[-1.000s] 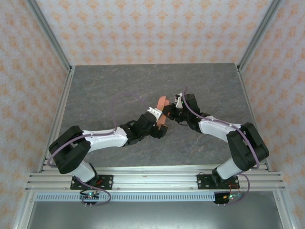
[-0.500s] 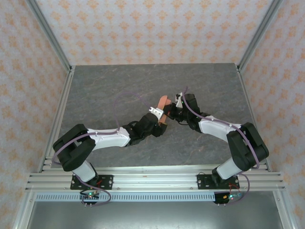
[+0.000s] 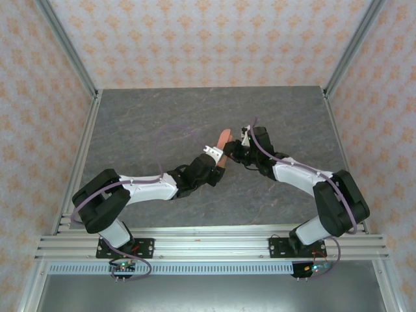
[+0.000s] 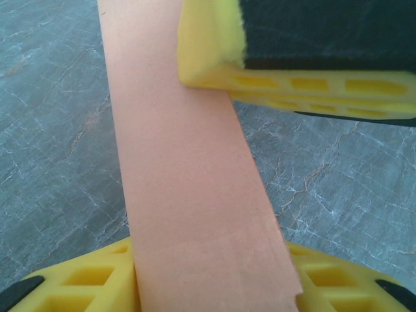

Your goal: Fold the paper box

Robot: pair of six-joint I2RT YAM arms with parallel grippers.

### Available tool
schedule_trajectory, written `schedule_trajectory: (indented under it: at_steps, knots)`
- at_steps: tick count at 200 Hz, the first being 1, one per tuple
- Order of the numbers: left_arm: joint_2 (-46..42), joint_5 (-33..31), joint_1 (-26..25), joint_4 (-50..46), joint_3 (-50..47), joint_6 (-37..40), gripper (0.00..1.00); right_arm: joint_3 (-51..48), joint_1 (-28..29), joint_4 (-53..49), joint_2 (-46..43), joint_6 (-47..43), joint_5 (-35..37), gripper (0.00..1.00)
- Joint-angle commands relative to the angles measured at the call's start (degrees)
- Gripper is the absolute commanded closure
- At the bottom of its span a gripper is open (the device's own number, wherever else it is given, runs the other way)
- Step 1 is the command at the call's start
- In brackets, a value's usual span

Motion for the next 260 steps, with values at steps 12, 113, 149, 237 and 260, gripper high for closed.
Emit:
schedule_trajectory:
  at_steps: [12, 113, 149, 237, 260]
  knots:
    - [-3.36, -4.6, 0.78, -2.8, -1.37, 2.53, 0.59, 1.34, -0.92, -8.12, -5.35, -4.42, 3.73, 0.74]
    - [-14.86, 20.54, 11.81, -8.36, -3.44, 17.54, 0.71, 9.71, -5.3, -18.87, -10.08, -33.8, 5.22, 0.42]
    - [-15.07, 33.49, 18.95, -18.23, 2.5, 26.5, 0.76, 9.03, -7.21, -17.35, -12.94, -50.5, 1.25, 0.41]
    - [-10.98, 47.71, 26.08, -36.99, 11.99, 50.97, 0.77, 9.16, -8.26, -25.3, -14.25, -75.7, -2.23, 0.4]
    - [-6.69, 48.71, 26.93, -42.16, 16.08, 54.72, 0.76, 9.58, -8.26, -27.06, -12.66, -77.41, -5.07, 0.4]
